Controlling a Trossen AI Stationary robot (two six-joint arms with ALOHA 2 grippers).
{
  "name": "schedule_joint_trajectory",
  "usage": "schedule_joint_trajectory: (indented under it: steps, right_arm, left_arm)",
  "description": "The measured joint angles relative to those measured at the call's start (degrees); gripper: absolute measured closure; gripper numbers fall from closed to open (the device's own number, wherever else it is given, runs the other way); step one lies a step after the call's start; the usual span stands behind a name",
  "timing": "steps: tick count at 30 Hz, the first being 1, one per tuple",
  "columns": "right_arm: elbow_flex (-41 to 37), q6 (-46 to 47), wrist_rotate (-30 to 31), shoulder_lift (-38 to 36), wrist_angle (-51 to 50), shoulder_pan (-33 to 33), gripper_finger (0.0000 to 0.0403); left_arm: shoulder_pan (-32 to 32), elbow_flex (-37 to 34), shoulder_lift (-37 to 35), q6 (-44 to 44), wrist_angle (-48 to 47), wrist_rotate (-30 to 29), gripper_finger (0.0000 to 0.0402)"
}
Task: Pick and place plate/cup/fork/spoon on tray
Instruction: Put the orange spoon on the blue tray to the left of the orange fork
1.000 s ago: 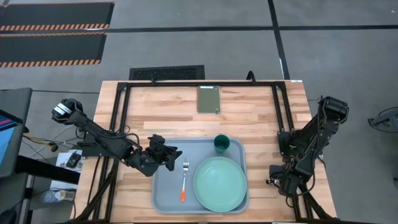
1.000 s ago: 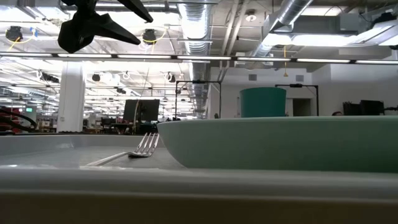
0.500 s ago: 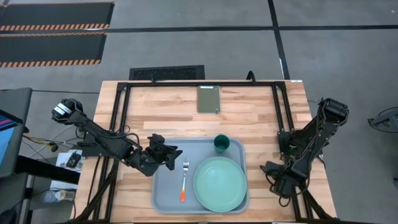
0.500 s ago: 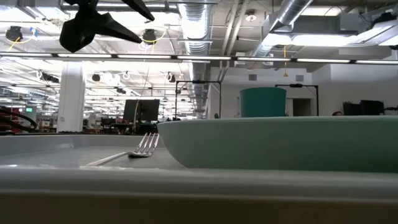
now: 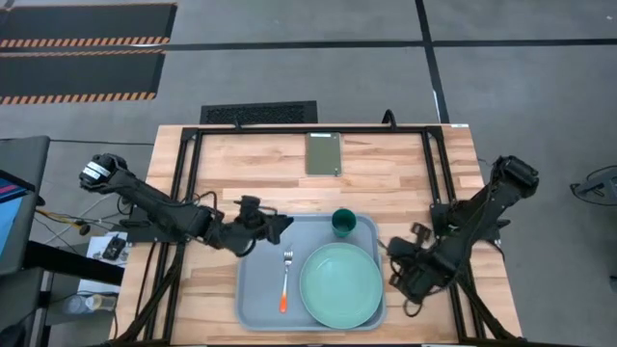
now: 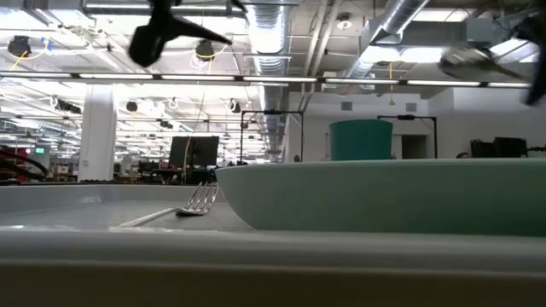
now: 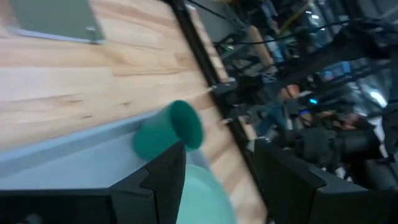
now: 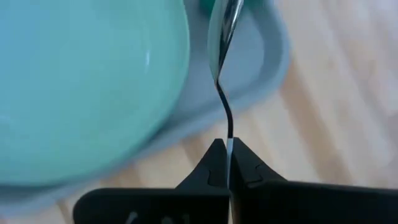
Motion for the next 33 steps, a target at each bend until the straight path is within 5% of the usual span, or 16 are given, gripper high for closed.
schedule_joint_trajectory:
  steps: [7, 13, 23, 33]
  right_arm:
    - [15.6, -16.7, 8.2, 11.2, -10.5, -7.2, 0.0402]
    - [27.9, -20.1, 19.8, 22.5, -23.4, -9.6, 0.0402]
    - [32.3, -26.4, 40.0, 31.0, -22.3, -14.4, 0.0401]
    - [32.1, -28.9, 43.9, 36.8, -22.9, -19.0, 0.0401]
  left_arm:
    - [4.5, 0.0, 0.0, 4.4, 8.7, 5.0, 0.0223]
    - [7.3, 0.0, 0.0, -0.5, 11.9, 6.0, 0.0223]
    - [8.7, 0.0, 0.0, -9.5, 12.9, 13.2, 0.0223]
    - [8.7, 0.0, 0.0, -17.7, 4.9, 14.3, 0.0223]
